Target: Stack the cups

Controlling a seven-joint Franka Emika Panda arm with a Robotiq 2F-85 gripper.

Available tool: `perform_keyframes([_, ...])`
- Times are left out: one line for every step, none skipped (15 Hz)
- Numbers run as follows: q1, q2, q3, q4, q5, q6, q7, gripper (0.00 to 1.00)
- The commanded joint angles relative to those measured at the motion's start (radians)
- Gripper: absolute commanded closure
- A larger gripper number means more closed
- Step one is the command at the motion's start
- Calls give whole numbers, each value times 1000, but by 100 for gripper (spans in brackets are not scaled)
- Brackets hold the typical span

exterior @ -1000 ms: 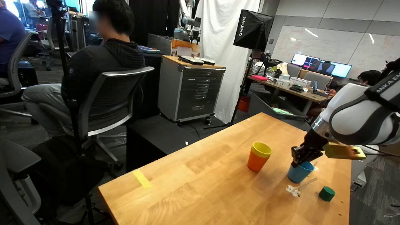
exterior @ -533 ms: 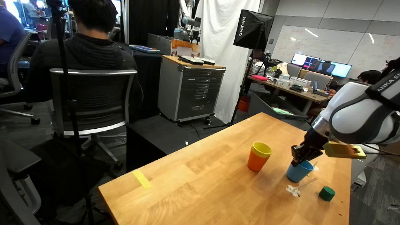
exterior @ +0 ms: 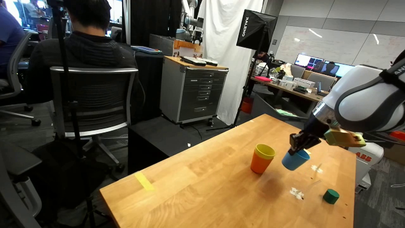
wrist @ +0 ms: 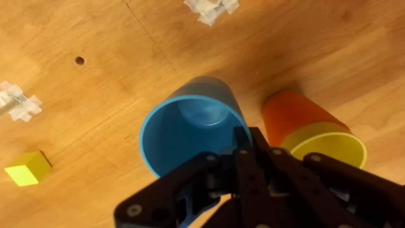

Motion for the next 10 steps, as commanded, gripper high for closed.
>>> perform_keyframes([79,-95,-59,7,-51,-55,56,98])
perform_keyframes([88,-115,-62,14,-57,-75,63,98])
perform_keyframes([97,-127,-65,26,-68,-99,72,98])
perform_keyframes([100,-140,-65,36,-77,-130,80,98])
perform_keyframes([99,-149,-56,54,-83,-168,82,98])
perform_keyframes([98,-158,-51,67,-90,-200,84,98])
perform_keyframes([98,-163,-45,82,-96,-231,85,98])
perform_keyframes([94,-167,-36,94,-97,-256,83,98])
perform_keyframes([91,-170,-29,103,-94,-274,80,98])
perform_keyframes([90,-170,-22,115,-90,-289,78,98])
